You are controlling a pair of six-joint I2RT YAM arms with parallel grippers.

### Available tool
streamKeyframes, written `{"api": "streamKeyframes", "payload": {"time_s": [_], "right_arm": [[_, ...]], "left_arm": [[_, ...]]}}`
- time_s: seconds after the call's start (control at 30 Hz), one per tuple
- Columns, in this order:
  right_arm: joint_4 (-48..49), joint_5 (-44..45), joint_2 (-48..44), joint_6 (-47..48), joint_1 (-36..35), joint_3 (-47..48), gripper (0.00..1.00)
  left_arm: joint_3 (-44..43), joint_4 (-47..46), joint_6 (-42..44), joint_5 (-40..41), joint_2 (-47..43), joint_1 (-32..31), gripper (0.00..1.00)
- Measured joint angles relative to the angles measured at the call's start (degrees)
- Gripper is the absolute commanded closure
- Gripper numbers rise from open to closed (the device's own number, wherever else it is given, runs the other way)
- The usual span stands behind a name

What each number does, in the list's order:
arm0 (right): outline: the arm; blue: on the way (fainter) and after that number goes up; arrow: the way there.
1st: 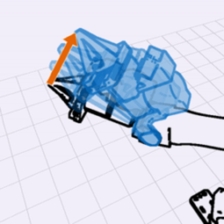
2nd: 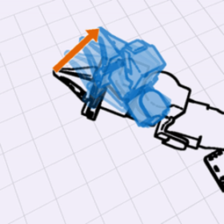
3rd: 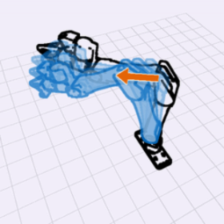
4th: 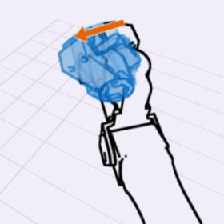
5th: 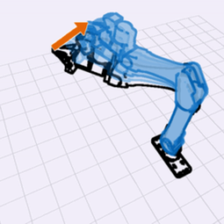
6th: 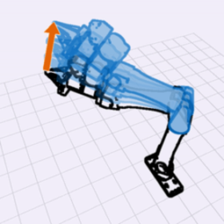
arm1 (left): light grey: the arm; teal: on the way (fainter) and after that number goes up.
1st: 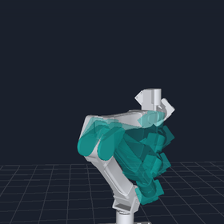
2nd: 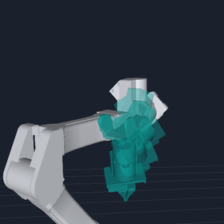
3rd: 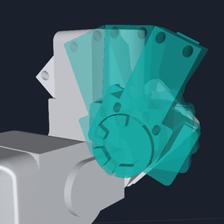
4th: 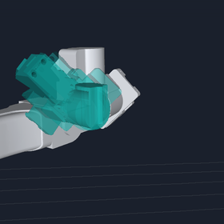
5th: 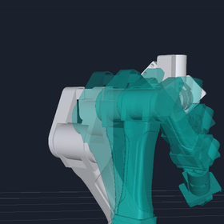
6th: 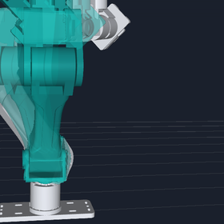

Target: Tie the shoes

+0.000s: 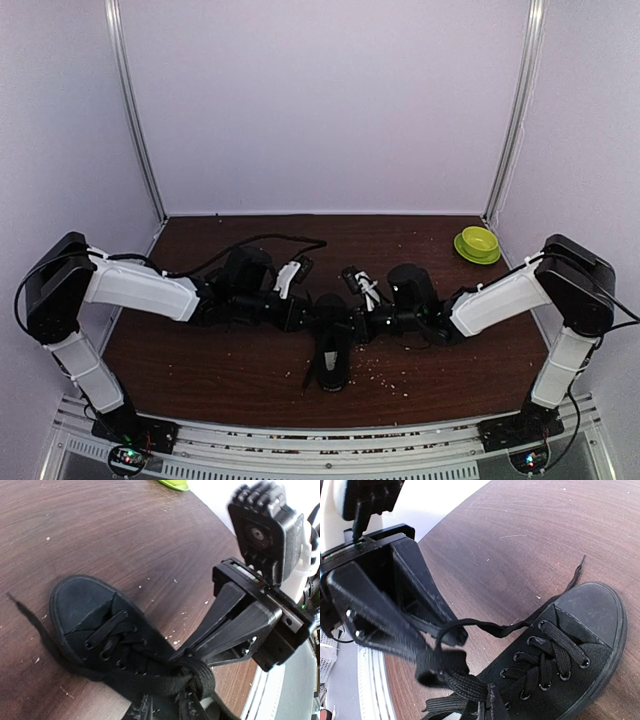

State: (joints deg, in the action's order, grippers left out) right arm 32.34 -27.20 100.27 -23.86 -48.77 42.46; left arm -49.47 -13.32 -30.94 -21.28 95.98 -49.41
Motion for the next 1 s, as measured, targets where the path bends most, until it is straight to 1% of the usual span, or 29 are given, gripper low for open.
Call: {"api": "streamKeyframes", "payload": {"time_s": [0.13,0.33,0.4,0.5,0.6,0.67,0.8,1.0], "right_arm": [[0.00,0.02,-0.20,0.02,0.00,-0.42,1.00],[0.00,0.04,-0.28,0.00,0.00,-0.46,1.00],[0.00,0.04,-0.28,0.00,0.00,-0.46,1.00],[0.00,0.11,-0.28,-0.02,0.00,-0.46,1.00],[0.00,0.28,-0.31,-0.07,0.00,-0.46,1.00],[0.00,0.37,-0.31,-0.11,0.00,-0.46,1.00],[0.00,0.39,-0.31,-0.15,0.00,-0.46,1.00],[-0.02,0.44,-0.61,-0.17,0.00,-0.52,1.00]], "left_arm": [[1.86,-1.86,-1.33,-0.04,-0.61,1.05,0.87],[1.22,-2.29,-1.66,-0.94,0.09,1.73,0.93],[0.74,-2.16,-1.51,-1.38,0.70,1.73,0.93],[0.44,-1.95,-1.11,-2.01,1.14,1.73,0.88],[0.50,-1.97,-0.83,-2.14,1.09,1.73,0.86],[1.07,-2.16,-0.87,-2.08,0.79,1.73,0.87],[2.86,-2.45,-1.20,-2.10,0.09,1.73,0.92],[4.02,-3.39,-1.99,-2.12,0.09,1.73,0.92]]}}
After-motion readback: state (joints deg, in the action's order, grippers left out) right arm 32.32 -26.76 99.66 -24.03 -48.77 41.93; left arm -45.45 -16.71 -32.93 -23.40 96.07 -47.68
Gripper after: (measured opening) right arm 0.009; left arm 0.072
